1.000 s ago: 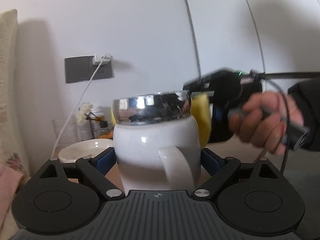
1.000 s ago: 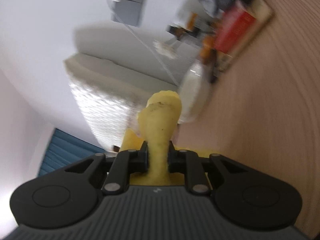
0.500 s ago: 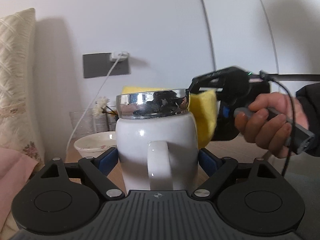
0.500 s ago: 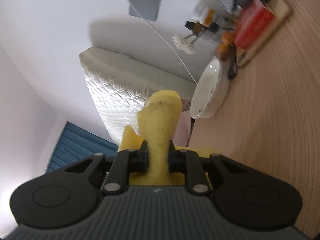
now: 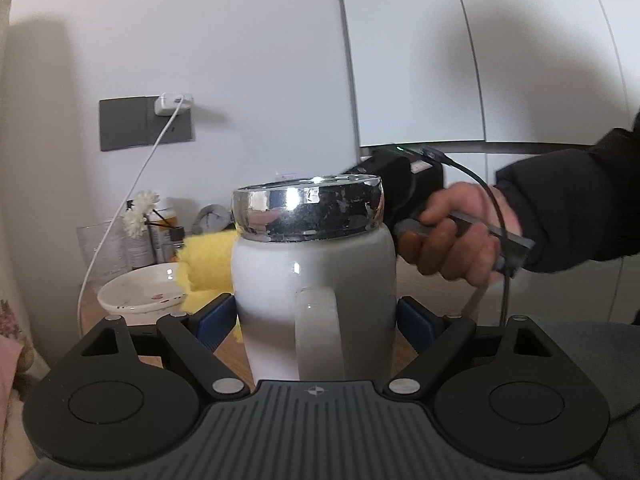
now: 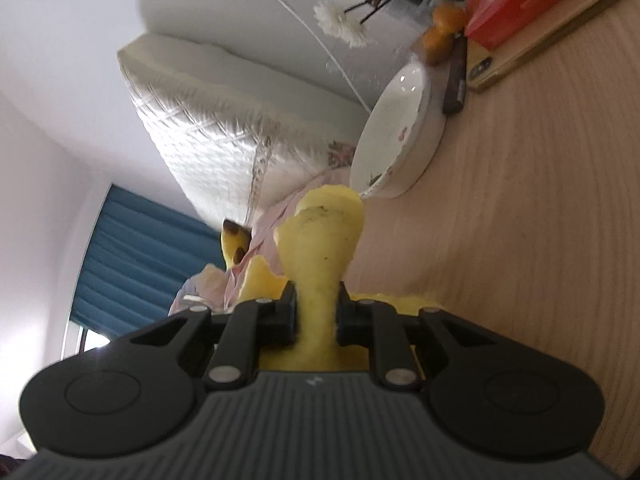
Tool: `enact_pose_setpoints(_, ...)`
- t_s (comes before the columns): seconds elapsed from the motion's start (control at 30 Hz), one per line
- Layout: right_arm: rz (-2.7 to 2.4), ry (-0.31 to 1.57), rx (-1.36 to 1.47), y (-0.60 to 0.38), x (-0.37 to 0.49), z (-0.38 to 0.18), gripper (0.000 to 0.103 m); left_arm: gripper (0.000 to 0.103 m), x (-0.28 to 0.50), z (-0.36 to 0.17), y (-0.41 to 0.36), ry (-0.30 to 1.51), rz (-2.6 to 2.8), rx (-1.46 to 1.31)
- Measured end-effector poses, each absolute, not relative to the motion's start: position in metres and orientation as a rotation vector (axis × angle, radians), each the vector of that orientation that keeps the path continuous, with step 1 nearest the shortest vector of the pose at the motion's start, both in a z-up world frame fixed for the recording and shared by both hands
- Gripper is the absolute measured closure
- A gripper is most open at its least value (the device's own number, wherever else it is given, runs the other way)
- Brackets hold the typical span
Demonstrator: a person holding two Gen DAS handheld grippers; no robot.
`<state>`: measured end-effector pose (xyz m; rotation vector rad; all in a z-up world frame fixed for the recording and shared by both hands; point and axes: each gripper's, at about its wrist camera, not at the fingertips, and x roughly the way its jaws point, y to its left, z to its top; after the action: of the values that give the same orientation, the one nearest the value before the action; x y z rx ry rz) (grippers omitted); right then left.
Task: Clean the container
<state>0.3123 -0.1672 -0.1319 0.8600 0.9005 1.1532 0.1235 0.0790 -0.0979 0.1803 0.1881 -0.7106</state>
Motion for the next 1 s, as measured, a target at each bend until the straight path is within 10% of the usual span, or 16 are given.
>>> enact_pose_setpoints(0.4,1.188,0.957,0.849,-0.157,0.329,-0.135,0.083,0.014,0.124,-0.1,0.078,0.175,-0.729,0.174)
enact_pose_setpoints(1.0,0.423,0.458,0.245,-0.211,0.227,-0.087,0.083,0.014,0.118,-0.095,0.022,0.2,-0.357,0.124)
